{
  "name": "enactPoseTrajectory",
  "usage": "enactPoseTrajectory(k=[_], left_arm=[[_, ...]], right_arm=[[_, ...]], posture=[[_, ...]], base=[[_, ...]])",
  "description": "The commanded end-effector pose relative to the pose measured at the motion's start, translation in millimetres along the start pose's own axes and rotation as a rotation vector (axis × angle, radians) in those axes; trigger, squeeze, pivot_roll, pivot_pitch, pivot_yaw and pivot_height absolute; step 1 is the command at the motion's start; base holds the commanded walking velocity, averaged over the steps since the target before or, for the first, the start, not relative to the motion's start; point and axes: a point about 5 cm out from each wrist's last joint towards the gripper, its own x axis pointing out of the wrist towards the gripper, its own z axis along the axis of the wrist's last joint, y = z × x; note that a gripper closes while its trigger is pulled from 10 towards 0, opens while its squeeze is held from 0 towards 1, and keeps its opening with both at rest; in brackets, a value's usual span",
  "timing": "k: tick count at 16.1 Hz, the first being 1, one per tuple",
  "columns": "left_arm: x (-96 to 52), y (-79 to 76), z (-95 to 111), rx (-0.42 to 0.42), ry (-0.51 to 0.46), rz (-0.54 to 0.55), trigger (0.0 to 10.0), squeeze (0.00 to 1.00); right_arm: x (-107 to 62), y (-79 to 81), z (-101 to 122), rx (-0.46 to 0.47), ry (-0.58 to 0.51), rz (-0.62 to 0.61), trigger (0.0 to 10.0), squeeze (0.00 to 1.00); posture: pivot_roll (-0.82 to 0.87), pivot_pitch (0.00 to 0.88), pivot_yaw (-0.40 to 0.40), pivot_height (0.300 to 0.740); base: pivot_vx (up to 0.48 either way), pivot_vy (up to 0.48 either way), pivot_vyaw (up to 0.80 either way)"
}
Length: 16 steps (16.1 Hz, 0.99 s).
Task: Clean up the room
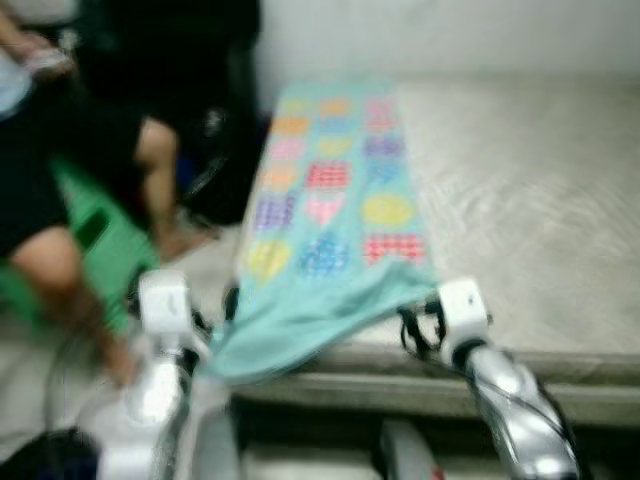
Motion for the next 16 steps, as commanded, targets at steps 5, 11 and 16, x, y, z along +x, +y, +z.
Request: enactPoseTrajectory(k=[5,11,16], left_arm=[[4.1,5.3,19.2,0.038,-0.067,0.015,10.0,0.00],[5.1,4.2,19.7,0.038,-0.068,0.011,10.0,0.00],[4.6,3.6,19.2,0.038,-0.069,0.010,10.0,0.00]], right_arm=[[2.6,6.6,12.8,-0.001,-0.050,0.036,10.0,0.00],[2.9,8.8,12.8,-0.001,-0.055,0.051,10.0,0.00],[3.4,10.6,12.9,-0.003,-0.059,0.068,10.0,0.00]], posture=[[-0.12,0.000,0.038,0.580],[-0.13,0.000,0.041,0.580],[-0.12,0.000,0.037,0.551]], base=[[0.000,0.000,0.00],[0.000,0.000,0.00],[0.000,0.000,0.00]])
